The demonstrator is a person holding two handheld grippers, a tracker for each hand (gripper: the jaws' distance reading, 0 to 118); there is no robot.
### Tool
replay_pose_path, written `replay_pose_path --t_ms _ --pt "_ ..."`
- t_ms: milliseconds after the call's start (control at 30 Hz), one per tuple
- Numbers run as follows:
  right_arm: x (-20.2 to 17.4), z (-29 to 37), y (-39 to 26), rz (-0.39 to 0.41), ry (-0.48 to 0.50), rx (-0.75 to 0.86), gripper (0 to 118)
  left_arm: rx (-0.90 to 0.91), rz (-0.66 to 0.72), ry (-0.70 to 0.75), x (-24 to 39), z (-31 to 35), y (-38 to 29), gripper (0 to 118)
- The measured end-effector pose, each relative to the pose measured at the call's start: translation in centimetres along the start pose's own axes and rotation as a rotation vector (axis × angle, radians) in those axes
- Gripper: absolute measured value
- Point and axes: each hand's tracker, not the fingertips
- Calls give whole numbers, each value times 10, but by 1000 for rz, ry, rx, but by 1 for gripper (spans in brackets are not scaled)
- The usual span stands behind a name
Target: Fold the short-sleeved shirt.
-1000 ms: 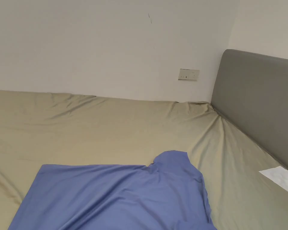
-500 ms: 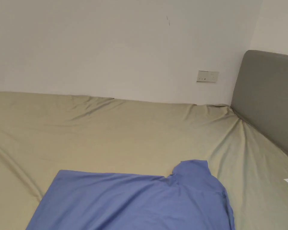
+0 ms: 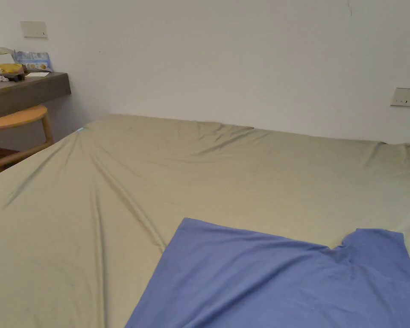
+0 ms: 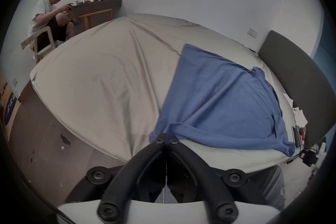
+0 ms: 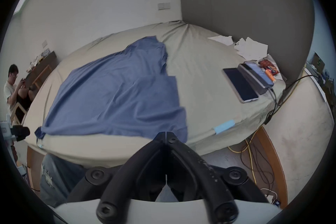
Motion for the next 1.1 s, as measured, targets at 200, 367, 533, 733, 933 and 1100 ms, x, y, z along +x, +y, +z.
replay_pose_path --t_ms 200,367,533,733,933,1100 --pt "-13 -11 -15 -96 100 -74 2 -59 31 47 -1 -32 -12 0" --pt "-13 -12 -9 -90 102 -79 2 -50 7 48 -4 -50 -10 83" --pt "-8 -11 -3 -115 95 -60 2 -77 -47 28 6 -73 -8 81" --pt "-1 -13 -2 -121 57 -63 2 -139 -91 46 15 -80 -5 9" --pt "10 -31 4 -97 -34 -59 32 -76 59 -45 0 -53 9 9" --pt "22 -61 13 -106 -33 -55 80 -56 53 -49 3 -45 14 9"
